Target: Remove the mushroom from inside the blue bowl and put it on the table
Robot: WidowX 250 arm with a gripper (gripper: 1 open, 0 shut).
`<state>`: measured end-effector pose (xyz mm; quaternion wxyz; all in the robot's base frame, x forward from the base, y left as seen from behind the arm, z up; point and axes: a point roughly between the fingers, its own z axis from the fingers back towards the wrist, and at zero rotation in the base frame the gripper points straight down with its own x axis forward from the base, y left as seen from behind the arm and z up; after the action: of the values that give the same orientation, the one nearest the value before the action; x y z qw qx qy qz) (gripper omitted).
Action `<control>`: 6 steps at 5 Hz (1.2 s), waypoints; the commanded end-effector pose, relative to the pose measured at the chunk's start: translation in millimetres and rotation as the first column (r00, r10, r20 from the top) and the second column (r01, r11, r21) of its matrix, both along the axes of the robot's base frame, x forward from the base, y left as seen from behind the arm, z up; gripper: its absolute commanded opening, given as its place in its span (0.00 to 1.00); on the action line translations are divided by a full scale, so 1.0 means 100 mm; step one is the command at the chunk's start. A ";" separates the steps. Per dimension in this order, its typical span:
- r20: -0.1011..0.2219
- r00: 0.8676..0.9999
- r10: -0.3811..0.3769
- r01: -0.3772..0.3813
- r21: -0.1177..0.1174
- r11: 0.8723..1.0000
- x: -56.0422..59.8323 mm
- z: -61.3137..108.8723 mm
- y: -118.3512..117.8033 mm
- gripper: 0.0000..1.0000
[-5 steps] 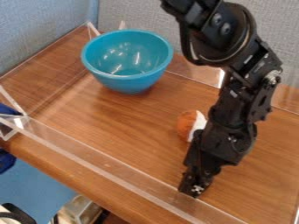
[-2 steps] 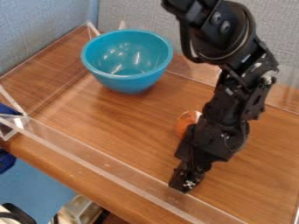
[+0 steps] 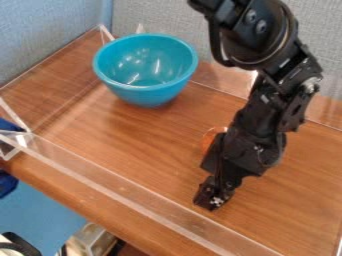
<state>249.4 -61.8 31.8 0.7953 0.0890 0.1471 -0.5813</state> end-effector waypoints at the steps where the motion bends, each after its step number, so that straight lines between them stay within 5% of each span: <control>1: 0.066 0.997 -0.026 0.026 -0.012 1.000 0.10 0.13 -0.05 1.00; 3: 0.095 0.995 -0.030 0.030 0.003 1.000 0.17 0.15 -0.04 1.00; 4: 0.113 0.993 -0.025 0.024 0.017 1.000 0.23 0.17 -0.05 0.00; 6: 0.166 0.986 -0.016 0.013 0.022 1.000 0.30 0.18 -0.04 0.00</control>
<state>272.8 -59.4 38.1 0.8008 0.1388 0.1099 -0.5722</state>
